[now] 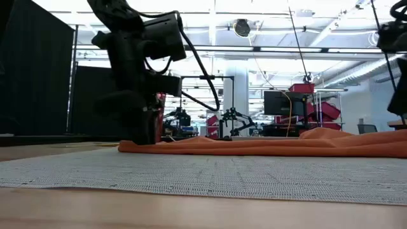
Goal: Set table place
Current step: Fold the orange table napkin
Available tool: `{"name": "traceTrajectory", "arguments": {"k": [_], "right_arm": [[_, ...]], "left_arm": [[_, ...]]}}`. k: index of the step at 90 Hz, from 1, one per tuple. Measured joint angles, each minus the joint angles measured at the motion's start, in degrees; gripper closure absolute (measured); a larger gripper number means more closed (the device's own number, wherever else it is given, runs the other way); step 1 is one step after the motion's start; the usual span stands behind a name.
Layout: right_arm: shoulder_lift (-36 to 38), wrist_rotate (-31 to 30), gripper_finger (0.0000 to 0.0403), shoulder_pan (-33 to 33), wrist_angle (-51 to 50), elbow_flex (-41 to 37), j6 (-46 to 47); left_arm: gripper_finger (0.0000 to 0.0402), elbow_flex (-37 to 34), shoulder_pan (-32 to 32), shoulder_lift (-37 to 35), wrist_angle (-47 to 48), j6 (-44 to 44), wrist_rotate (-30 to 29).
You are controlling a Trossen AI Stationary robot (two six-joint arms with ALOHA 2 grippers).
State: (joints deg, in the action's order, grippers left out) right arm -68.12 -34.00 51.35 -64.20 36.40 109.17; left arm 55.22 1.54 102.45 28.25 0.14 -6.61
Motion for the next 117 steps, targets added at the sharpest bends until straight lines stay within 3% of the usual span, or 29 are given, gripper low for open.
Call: {"name": "traceTrajectory", "arguments": {"k": [16, 31, 52, 76, 101, 117], "right_arm": [[-4.0, -0.99, 0.0271, 2.03, 5.01, 0.0, 1.83], [-5.72, -9.14, 0.0271, 2.47, 17.2, 0.0, -4.93], [-5.77, -13.54, 0.0271, 2.49, 27.53, 0.0, -13.95], [-5.81, -14.42, 0.0271, 2.49, 28.56, 0.0, -16.81], [-5.81, -16.74, 0.0271, 2.49, 28.78, 0.01, -18.38], [-5.81, -17.07, 0.0271, 2.49, 28.92, 0.01, -18.64]], "left_arm": [[0.0256, -0.39, -0.09, -0.97, -0.61, -0.68, -2.38], [0.0256, -0.42, -1.37, -0.96, -2.4, -0.57, -3.35], [0.0256, -0.4, -2.22, -1.03, -2.16, -0.41, -2.62], [0.0256, -0.19, -1.9, -1.29, 2.88, -0.5, 5.11], [0.0257, -0.18, -1.9, -1.25, 5.44, -1.25, 7.72], [0.0306, -0.01, -1.85, 1.25, 5.25, -1.99, 8.26]]}}
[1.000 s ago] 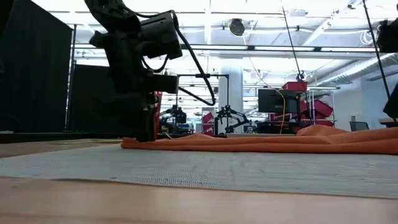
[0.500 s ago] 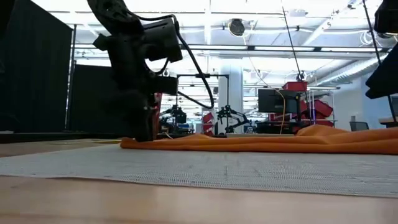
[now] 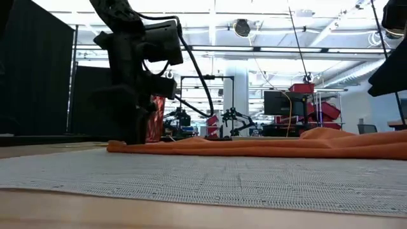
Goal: Set table place
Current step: Fold the orange table napkin
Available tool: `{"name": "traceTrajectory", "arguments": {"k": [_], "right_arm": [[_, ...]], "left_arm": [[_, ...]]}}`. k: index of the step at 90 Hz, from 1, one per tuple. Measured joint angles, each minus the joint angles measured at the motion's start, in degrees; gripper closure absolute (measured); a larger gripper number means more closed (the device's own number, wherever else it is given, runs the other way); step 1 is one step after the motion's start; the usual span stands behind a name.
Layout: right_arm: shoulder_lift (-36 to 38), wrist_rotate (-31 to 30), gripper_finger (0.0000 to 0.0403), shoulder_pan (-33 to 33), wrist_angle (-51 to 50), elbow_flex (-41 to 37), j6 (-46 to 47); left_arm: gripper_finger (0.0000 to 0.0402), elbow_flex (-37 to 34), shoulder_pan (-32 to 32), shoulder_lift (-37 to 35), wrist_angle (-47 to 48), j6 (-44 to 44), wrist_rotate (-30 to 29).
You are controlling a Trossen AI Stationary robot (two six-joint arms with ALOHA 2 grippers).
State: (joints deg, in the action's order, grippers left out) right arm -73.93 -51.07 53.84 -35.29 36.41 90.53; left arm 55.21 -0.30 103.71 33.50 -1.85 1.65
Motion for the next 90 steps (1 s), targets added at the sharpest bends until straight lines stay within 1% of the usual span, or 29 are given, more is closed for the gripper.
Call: {"name": "traceTrajectory", "arguments": {"k": [12, 18, 35, 54, 81, 90], "right_arm": [[-0.01, 0.0, 0.0271, 0.0, 0.07, 0.0, -0.01], [-0.02, -0.02, 0.0271, 0.0, 0.46, -0.01, -0.25], [0.0, -0.15, 0.0271, 0.0, 1.1, -0.01, -1.25], [0.0, -0.15, 0.0271, 0.0, 1.54, -0.01, -1.28], [-0.01, -0.15, 0.0271, 0.0, 1.87, 0.0, -2.3], [-0.02, -0.14, 0.0271, 0.0, 1.82, 0.01, -2.35]], "left_arm": [[0.0377, 0.18, 0.53, 1.57, -0.21, -1.07, 0.41], [0.0393, 0.21, 0.9, 1.67, -0.2, -1.6, -0.39], [0.04, 0.28, 1.21, 1.43, 0.49, -1.92, -2.24], [0.0401, 0.34, 1.56, 0.56, 1.46, -1.57, -2.63], [0.0401, 0.11, 4.7, -1.67, 12.48, 0.85, -2.78], [0.0401, 0.1, 5.6, -1.67, 13.28, 1.56, -3.08]]}}
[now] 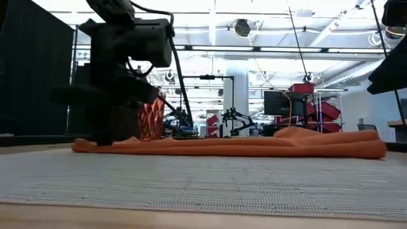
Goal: Set table place
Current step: Fold the orange table napkin
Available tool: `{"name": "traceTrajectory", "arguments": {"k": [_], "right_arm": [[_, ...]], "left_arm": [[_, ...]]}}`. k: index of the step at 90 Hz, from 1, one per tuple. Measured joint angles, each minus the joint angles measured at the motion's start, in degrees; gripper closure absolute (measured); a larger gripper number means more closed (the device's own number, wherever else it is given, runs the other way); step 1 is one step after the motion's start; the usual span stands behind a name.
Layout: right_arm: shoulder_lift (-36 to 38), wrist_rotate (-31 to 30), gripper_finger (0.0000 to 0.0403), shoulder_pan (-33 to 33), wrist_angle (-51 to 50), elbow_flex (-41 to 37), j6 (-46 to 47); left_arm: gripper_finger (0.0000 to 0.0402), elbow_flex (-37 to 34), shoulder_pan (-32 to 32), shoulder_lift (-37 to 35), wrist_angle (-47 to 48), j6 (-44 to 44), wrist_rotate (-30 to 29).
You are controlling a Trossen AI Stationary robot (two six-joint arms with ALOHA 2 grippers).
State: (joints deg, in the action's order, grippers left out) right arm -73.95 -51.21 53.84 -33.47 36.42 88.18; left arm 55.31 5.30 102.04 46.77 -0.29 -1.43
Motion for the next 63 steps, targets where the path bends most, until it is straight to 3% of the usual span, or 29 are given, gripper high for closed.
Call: {"name": "traceTrajectory", "arguments": {"k": [44, 63], "right_arm": [[0.0, 3.54, 0.0271, -0.15, -3.05, 0.02, 6.88], [-1.48, 3.36, 0.0271, -1.01, -1.81, 0.03, 5.03]], "left_arm": [[0.0401, -0.86, 4.24, -0.07, 4.05, 3.03, -0.83], [0.0401, -1.53, 5.29, -0.17, 3.45, 4.15, -1.62]]}}
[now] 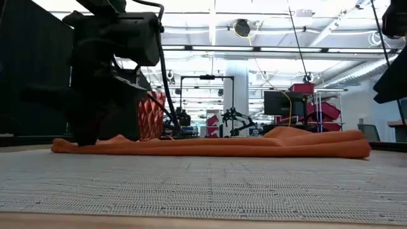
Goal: Set table place
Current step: Fold the orange table napkin
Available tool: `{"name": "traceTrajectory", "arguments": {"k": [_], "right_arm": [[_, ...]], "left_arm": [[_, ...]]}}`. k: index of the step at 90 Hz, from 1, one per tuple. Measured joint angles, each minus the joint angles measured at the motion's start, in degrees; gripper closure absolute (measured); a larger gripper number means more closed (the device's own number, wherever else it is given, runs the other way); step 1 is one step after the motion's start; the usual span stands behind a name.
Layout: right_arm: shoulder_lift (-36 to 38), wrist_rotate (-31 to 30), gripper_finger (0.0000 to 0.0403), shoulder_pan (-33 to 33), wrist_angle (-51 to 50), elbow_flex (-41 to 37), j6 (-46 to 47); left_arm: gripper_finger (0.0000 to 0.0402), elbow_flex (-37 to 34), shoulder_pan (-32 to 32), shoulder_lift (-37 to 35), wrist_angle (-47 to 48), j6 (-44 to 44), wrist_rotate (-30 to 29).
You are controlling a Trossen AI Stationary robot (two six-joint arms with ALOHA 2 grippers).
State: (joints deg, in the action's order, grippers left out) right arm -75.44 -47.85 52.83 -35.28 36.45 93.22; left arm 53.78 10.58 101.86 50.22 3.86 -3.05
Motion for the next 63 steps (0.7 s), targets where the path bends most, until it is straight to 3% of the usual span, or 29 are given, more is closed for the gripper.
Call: {"name": "traceTrajectory", "arguments": {"k": [16, 29, 38, 52, 63], "right_arm": [[-5.36, 2.56, 0.0271, -0.36, 0.55, 0.0, 0.42], [-7.93, 0.08, 0.0271, 1.5, 3.21, 0.0, 0.85], [-7.64, 3.41, 0.0271, 3.25, -1.67, 0.02, 7.46], [-7.55, 1.41, 0.0271, 6.56, -11.46, 0.0, 20.13], [-8.68, 0.17, 0.0271, 6.04, -12.18, 0.0, 21.24]], "left_arm": [[0.0401, -0.2, 1.0, -0.02, -0.01, 0.31, -0.54], [0.0401, -0.28, 1.62, -0.02, 0.96, 0.42, -0.36], [0.0401, -0.37, 1.97, -0.02, 2.23, 0.81, 0.44], [0.0401, -0.41, 2.21, -0.02, 2.33, 1.44, 0.59], [0.0401, -0.46, 2.55, -0.02, 2.17, 1.88, 0.26]]}}
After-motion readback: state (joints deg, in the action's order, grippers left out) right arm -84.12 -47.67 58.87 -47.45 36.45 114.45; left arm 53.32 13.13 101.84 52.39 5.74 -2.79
